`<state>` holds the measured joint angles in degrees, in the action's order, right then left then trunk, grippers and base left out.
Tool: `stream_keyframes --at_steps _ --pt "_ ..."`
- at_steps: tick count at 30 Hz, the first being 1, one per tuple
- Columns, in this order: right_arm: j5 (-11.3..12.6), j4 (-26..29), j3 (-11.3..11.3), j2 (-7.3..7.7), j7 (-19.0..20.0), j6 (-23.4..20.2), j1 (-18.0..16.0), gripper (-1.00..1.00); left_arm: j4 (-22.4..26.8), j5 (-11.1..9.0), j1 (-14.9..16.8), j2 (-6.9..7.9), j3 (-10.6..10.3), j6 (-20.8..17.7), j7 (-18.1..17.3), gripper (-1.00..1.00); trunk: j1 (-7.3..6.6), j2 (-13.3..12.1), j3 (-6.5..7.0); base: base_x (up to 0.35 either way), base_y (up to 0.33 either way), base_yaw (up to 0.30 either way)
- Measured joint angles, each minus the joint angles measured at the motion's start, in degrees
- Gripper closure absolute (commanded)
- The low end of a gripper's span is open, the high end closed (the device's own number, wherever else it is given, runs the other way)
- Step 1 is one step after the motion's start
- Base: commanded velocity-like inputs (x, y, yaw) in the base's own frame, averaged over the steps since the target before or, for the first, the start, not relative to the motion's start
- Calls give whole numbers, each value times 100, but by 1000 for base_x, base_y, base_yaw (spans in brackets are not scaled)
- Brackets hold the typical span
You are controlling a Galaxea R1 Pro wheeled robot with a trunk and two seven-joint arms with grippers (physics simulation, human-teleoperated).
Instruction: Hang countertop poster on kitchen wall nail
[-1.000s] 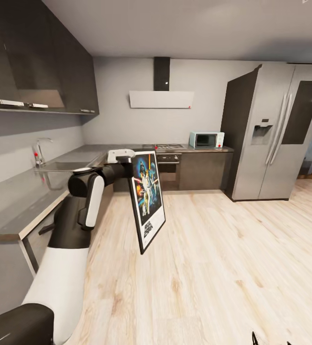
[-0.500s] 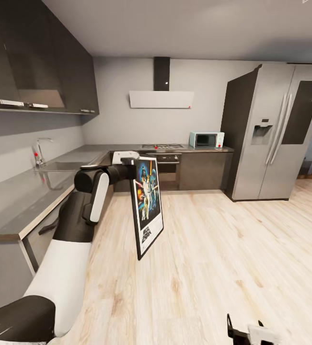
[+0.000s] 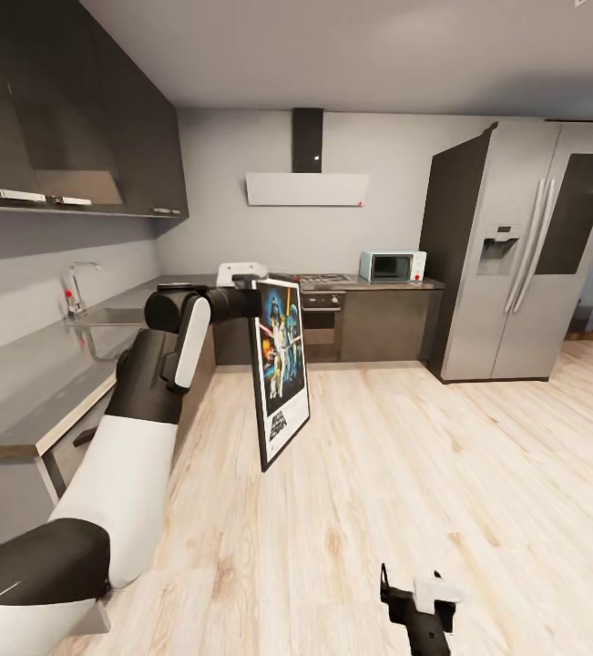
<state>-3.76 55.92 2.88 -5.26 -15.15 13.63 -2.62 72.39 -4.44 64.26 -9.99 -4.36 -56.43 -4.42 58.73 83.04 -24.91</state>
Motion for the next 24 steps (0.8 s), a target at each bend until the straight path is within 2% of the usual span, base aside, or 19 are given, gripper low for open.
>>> stream_keyframes --at_steps 3,6,8,10,15,19,20,24 --pt "6 73 431 -17 -434 -109 -93 -100 -123 -165 54 0 2 2 9 100 0 0 0 0 0 0" --pt "15 173 1214 -25 -1087 -503 -214 -100 -202 -545 81 0 3 9 36 100 0 0 0 0 0 0" --pt "27 298 1469 -48 -1301 -618 -246 -100 -206 -632 86 0 2 12 45 100 0 0 0 0 0 0" --pt "35 391 1607 -98 -1418 -727 -262 -100 -205 -680 88 1 2 15 50 100 0 0 0 0 0 0" --pt "39 520 1709 -172 -1499 -1026 -278 -100 -185 -715 90 1 4 58 52 100 0 0 0 0 0 0" --pt "44 750 1919 -214 -1536 -1238 -285 -100 -172 -823 91 1 -4 82 60 100 0 0 0 0 0 0" --pt "47 829 2047 -221 -1568 -1278 -286 -100 -164 -892 91 1 -36 87 65 100 0 0 0 0 0 0" --pt "50 923 2249 -231 -1702 -1330 -287 -100 -150 -974 91 1 -238 144 70 100 0 0 0 0 0 0"
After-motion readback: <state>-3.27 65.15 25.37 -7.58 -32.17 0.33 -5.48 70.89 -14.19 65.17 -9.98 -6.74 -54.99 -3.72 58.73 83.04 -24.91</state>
